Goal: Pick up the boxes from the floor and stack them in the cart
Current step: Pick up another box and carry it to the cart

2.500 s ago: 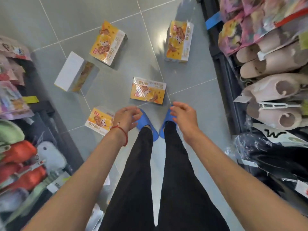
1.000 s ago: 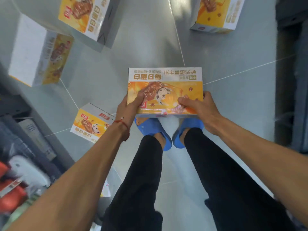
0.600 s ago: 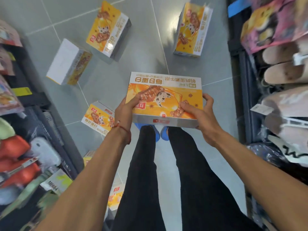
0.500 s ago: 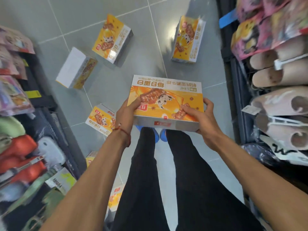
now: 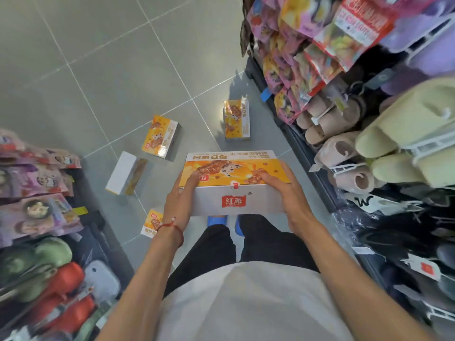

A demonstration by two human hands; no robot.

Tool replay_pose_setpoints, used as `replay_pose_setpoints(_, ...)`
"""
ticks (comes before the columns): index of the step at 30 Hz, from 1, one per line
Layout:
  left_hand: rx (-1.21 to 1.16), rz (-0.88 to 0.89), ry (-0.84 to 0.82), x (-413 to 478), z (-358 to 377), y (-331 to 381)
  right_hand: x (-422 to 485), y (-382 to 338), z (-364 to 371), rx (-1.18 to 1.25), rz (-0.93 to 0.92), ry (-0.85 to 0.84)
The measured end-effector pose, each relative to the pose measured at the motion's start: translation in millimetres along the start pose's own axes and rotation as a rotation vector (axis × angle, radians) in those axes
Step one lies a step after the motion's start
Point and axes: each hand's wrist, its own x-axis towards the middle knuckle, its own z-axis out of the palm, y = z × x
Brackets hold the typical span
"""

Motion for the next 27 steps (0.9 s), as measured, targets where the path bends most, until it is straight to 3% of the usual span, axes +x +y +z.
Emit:
replay_pose_setpoints(15,0.165,0.3,-0.346,-24,-30,36,-95,23,21,0.26,-0.061,0.364)
replay_pose_setpoints(27,0.518,0.496,-0.625,-73,26,20,-185,110,6,0.622,-0.044,0.62)
